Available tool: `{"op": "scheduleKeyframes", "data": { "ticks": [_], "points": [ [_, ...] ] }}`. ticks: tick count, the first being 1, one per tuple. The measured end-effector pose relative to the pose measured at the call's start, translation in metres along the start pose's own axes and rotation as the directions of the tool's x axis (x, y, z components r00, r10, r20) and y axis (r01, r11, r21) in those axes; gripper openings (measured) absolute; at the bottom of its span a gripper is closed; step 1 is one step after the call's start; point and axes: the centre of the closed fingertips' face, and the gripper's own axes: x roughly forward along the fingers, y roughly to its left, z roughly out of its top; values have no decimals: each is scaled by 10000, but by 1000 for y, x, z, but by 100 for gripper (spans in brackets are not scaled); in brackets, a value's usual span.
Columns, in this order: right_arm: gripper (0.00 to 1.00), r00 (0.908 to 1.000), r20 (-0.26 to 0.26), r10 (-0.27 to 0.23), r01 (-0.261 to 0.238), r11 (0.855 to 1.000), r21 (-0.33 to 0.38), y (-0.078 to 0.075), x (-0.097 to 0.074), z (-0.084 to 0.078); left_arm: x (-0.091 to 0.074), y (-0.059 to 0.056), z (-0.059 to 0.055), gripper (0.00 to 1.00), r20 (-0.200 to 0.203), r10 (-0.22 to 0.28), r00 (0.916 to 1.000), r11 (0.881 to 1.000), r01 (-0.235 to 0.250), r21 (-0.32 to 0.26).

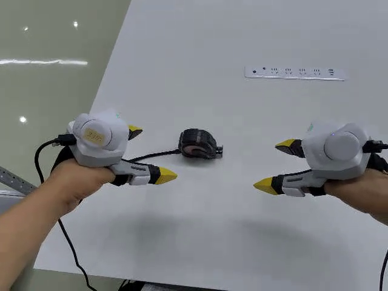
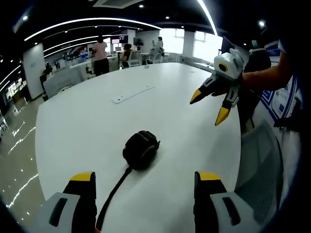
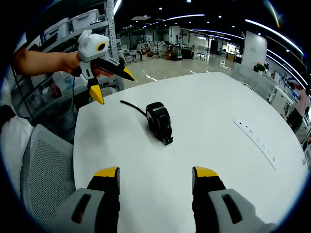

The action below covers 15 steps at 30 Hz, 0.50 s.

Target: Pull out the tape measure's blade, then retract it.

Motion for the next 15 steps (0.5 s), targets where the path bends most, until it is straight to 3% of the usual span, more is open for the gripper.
{"op": "scheduleKeyframes", "data": {
  "ticks": [15],
  "points": [
    [61,9994,-191,287,-293,9991,-295,-3,18,3,17,-3,7,78,-265,-483,9985,9960,502,739]
  ]
}}
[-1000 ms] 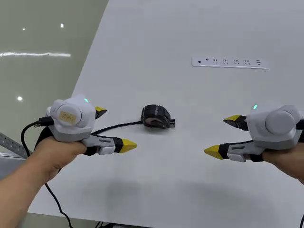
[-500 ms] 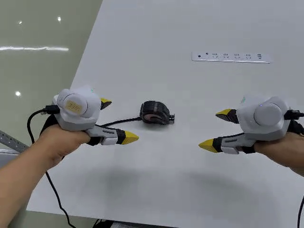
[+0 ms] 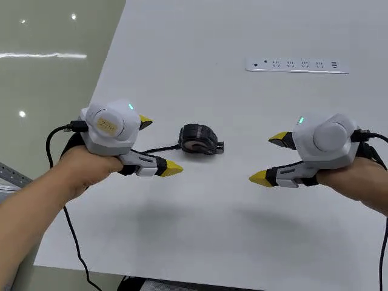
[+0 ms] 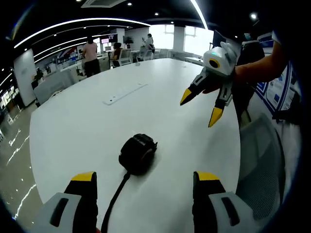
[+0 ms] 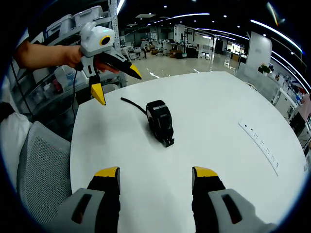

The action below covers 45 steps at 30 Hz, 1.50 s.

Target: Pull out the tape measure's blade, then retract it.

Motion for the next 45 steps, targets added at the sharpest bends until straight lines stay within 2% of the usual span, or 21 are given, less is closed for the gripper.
{"op": "scheduleKeyframes", "data": {
  "ticks": [13,30,45],
  "points": [
    [59,9997,-133,212,-217,9990,-387,-5,14,1,15,1,2,75,-212,-377,9991,9984,386,423],
    [55,9976,-352,602,-634,9933,-964,-13,39,1,37,11,7,72,-514,-746,9959,9915,796,1029],
    [52,9946,-508,908,-972,9849,-1436,-17,57,1,52,8,7,69,-783,-1022,9917,9809,1136,1578]
  ]
}}
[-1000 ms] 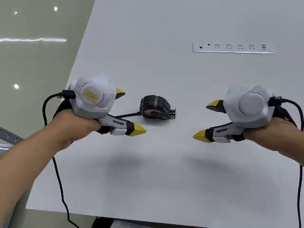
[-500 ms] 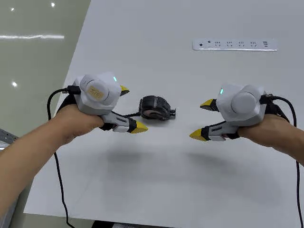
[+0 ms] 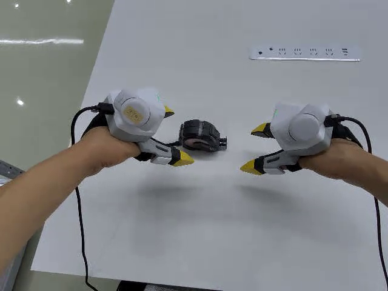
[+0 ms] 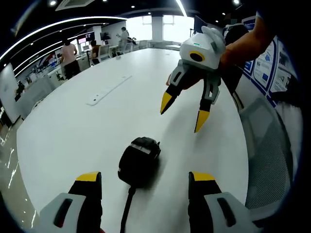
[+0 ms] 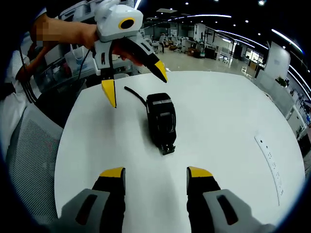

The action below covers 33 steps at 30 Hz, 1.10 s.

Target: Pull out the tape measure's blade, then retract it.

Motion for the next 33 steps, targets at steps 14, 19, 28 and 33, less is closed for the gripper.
{"op": "scheduleKeyframes", "data": {
  "ticks": [14,19,28,33],
  "points": [
    [49,9997,-131,190,-195,9991,-374,-7,15,0,16,6,4,66,-162,-237,9996,9986,244,475],
    [48,9995,-167,262,-270,9984,-496,-8,22,1,23,7,4,65,-260,-381,9989,9967,398,705],
    [46,9992,-185,347,-359,9971,-666,-13,33,3,30,10,3,62,-399,-563,9976,9930,601,1014],
    [45,9990,-216,384,-399,9964,-749,-15,39,4,34,10,2,61,-461,-643,9969,9911,692,1139]
  ]
}}
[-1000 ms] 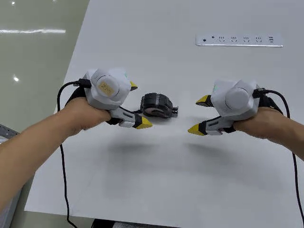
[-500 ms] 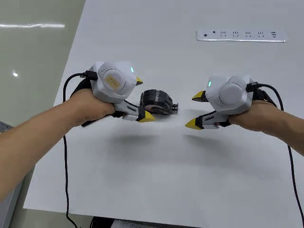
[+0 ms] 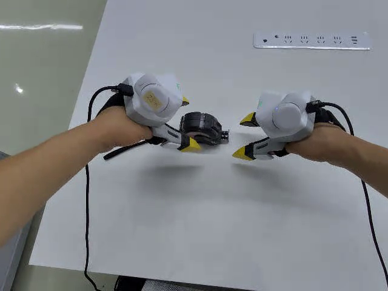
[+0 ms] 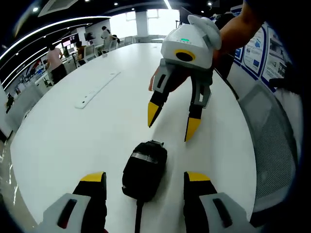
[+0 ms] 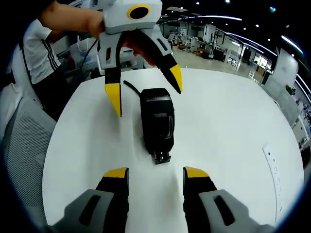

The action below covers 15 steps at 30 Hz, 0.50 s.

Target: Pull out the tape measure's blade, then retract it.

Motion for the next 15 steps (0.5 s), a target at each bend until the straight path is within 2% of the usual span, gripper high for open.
{"op": "scheduleKeyframes", "data": {
  "ticks": [15],
  "points": [
    [41,9999,-94,112,-116,9992,-372,-2,13,-1,12,-2,2,54,10,-307,9995,9988,306,379]
  ]
}}
